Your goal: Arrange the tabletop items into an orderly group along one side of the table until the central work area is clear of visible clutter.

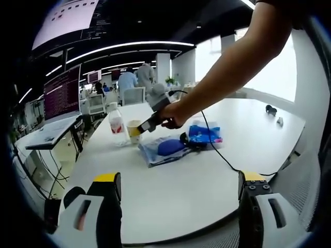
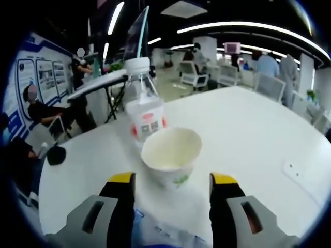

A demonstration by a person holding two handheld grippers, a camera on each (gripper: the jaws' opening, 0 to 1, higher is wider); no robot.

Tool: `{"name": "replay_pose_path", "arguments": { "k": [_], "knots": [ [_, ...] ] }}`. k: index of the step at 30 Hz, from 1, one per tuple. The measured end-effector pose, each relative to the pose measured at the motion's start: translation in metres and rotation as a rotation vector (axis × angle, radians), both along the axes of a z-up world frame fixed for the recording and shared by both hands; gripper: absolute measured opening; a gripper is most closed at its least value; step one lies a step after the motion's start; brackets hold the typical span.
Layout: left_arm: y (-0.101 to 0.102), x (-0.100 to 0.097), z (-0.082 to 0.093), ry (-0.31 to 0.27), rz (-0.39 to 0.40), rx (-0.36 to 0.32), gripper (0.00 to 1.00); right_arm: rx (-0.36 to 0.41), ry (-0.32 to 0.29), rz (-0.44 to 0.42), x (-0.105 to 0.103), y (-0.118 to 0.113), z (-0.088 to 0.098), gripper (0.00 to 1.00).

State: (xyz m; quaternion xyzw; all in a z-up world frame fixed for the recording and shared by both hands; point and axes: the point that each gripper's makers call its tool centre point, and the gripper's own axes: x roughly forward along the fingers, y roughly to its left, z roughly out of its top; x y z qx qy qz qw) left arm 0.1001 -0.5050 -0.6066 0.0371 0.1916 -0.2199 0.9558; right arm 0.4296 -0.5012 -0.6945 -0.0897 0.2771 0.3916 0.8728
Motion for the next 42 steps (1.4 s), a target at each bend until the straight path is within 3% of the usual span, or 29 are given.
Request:
{"name": "replay_pose_path", "arguments": {
  "k": [15,34,42],
  "knots": [
    [-0.001,-0.001,0.003,-0.011,-0.008,-0.021,0.94,0.044,-0.006,0.077,-0.027,0.002,0.009,0.69],
    [-0.003,-0.001,0.005,-0.021,-0.02,-0.024,0.94,0.082,-0.031,0.068,-0.051,-0.039,0.028,0.79],
    [-0.002,-0.001,0.008,-0.032,-0.016,-0.035,0.94,0.086,-0.039,0.055,-0.075,-0.055,0.033,0.82]
  ]
}}
